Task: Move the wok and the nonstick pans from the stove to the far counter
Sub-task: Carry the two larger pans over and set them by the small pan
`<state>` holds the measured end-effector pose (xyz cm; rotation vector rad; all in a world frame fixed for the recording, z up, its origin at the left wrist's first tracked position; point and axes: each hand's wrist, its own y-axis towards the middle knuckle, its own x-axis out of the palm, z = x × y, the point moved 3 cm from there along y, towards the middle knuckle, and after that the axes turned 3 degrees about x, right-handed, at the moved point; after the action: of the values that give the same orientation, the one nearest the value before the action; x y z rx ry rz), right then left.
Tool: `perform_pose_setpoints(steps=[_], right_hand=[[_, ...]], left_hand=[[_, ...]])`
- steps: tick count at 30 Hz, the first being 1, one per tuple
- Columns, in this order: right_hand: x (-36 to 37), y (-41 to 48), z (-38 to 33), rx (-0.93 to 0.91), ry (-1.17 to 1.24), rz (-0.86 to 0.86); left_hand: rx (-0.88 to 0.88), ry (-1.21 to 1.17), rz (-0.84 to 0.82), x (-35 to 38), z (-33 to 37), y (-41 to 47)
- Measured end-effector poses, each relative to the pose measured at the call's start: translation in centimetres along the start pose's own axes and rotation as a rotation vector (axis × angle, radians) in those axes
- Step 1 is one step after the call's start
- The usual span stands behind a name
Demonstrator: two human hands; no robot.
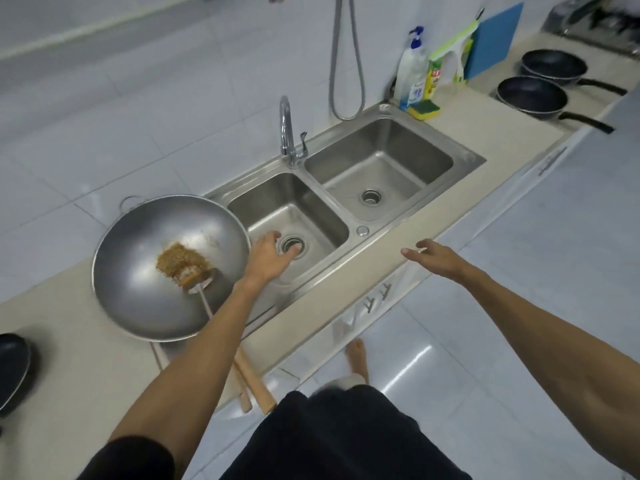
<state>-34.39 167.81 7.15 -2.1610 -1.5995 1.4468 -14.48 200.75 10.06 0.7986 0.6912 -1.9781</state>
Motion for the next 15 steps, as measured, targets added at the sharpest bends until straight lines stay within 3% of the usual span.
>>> perform_pose_setpoints(steps=[15], right_hand=[[-18.8,14.2,1.5,0.072,-0.006,0.149]], left_hand=[[0.101,0.027,-0.273,9.3,14.4,19.7]])
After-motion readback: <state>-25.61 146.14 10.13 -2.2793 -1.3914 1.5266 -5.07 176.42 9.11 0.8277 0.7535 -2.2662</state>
